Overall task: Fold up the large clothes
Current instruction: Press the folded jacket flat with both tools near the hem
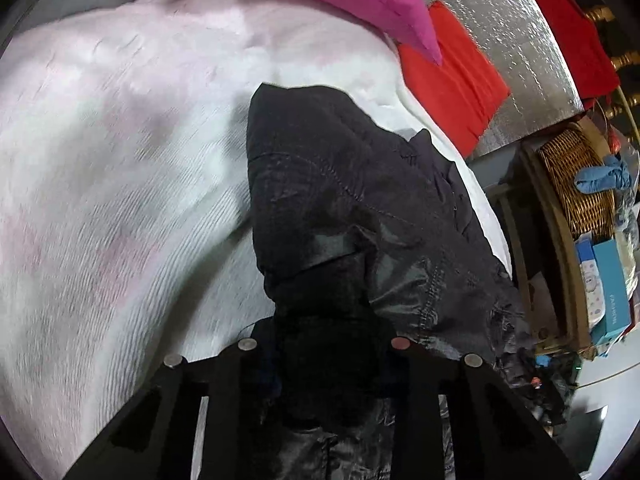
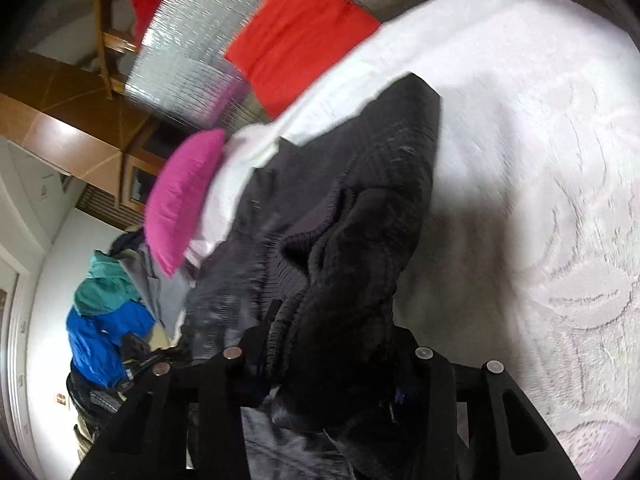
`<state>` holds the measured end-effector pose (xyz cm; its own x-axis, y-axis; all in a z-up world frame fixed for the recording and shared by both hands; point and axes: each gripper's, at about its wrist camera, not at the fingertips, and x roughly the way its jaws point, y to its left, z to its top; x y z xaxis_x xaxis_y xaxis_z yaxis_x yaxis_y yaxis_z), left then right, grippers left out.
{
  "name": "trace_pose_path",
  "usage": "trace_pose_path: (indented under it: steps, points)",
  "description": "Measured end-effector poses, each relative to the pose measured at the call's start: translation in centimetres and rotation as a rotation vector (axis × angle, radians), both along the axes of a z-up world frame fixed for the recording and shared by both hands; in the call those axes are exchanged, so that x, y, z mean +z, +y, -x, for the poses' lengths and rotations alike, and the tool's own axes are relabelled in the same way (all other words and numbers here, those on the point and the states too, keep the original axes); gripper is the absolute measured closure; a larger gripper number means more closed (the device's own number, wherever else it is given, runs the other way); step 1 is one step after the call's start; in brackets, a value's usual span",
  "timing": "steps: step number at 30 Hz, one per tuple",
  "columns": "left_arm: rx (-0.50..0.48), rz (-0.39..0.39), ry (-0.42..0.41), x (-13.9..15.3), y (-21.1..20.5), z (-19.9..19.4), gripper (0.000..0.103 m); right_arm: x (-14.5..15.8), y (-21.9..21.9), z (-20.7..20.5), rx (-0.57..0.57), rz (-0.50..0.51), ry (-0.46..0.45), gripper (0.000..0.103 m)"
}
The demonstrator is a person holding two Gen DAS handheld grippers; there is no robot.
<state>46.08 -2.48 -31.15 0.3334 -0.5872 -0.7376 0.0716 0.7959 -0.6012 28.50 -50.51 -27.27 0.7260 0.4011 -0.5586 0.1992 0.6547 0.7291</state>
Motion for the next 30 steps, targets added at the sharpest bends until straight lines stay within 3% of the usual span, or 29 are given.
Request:
trace_pose_path:
  steps: [5, 8, 10, 14, 19, 24, 25, 26, 27, 30]
  points:
    - [-0.044, -0.041, -0.061, 1.2, -1.2, -1.6, 0.074, 1.6, 0.5, 0.2, -0.026, 0.017, -0.045, 0.057]
    - [-0.062, -0.058, -0.053, 0.5, -1.5, -2.4, 0.073, 0.5, -0.2, 0.0, -0.061, 0.029, 0.006, 0.056]
    - [-0.074, -0.064, -0.044, 0.0, -1.2, -2.2, 0.07, -0.7, -1.1, -0.1, -0.082, 0.021, 0.066, 0.048]
    - [-0.072, -0.088, -0.012, 0.6, 0.3, -1.4, 0.045, -1.6, -2.0, 0.1, -0.091, -0.021, 0.134, 0.035]
    - [-0.06, -0.031, 0.006, 1.5, 2.5, -0.1, 0.037, -0.6, -2.7, 1.2, -0.087, 0.04, 0.125, 0.024]
    - [-0.052, 0.019, 0.056, 0.0, 3.0, 0.2, 0.038, -2.4, -2.4, 0.9, -0.05, -0.013, 0.129, 0.023]
    - [-0.057, 0.012, 0.044, -0.1, 2.8, 0.4, 0.038, -2.3, -1.9, 0.9, -0.046, 0.012, 0.117, 0.025]
    - [-0.057, 0.008, 0.036, -0.2, 2.2, 0.4, 0.048, -2.1, -1.3, 0.7, -0.04, 0.042, 0.109, 0.039]
    - [-0.059, 0.008, 0.035, -0.3, 2.0, 0.4, 0.059, -1.8, -0.9, 0.7, -0.028, 0.055, 0.099, 0.047]
    - [-0.054, -0.009, -0.004, 0.4, 1.4, 1.0, 0.067, 0.2, 0.5, 1.1, -0.024, 0.132, 0.043, 0.057]
